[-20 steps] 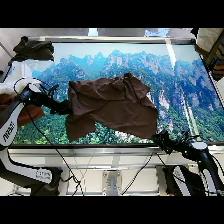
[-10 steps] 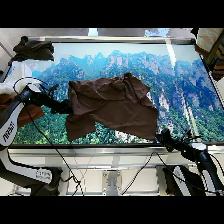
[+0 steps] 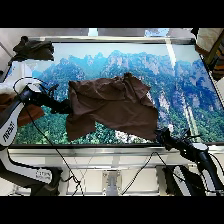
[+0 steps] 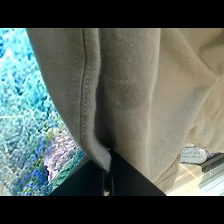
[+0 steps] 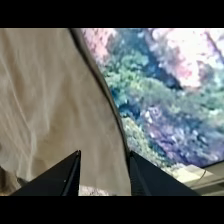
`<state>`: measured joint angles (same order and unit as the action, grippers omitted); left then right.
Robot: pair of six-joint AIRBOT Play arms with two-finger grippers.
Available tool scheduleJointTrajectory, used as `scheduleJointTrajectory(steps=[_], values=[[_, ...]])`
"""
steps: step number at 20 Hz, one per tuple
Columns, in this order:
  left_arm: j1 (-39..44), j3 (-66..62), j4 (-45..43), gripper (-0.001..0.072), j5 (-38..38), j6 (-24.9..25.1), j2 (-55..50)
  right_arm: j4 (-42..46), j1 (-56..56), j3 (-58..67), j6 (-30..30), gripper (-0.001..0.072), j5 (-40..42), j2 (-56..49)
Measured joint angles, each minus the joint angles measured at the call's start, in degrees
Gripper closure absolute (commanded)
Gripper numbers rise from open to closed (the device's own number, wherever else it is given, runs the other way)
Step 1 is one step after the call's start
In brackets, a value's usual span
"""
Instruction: Fold the shirts.
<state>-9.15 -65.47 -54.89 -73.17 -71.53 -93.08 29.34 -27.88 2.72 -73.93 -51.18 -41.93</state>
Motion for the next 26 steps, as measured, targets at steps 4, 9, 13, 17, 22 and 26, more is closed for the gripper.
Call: scheduleJointTrajectory(steps=[4,9,13,17,22,26], values=[[0.0,0.0,0.02,0.0691,-0.15,0.02,0.0,4.2,0.0,0.07,-2.69,0.0356,-2.73,0.0],[0.0,0.0,0.09,0.0691,-0.44,0.0,0.0,9.94,0.0,0.11,-5.99,0.0357,-4.66,0.11],[0.0,0.0,0.11,0.0691,-1.16,0.0,0.0,11.76,-0.02,0.09,-6.97,0.0358,-4.31,0.09],[-0.02,0.0,0.52,0.0691,-1.49,0.0,0.0,11.98,-0.02,0.07,-7.89,0.0358,-4.81,0.09],[0.0,0.0,1.2,0.0691,-1.53,0.0,0.0,13.07,-0.02,0.07,-9.68,0.0358,-7.06,0.09],[0.0,0.0,1.36,0.0692,-1.51,0.0,0.0,14.4,0.0,0.04,-10.45,0.0472,-6.62,0.09]])
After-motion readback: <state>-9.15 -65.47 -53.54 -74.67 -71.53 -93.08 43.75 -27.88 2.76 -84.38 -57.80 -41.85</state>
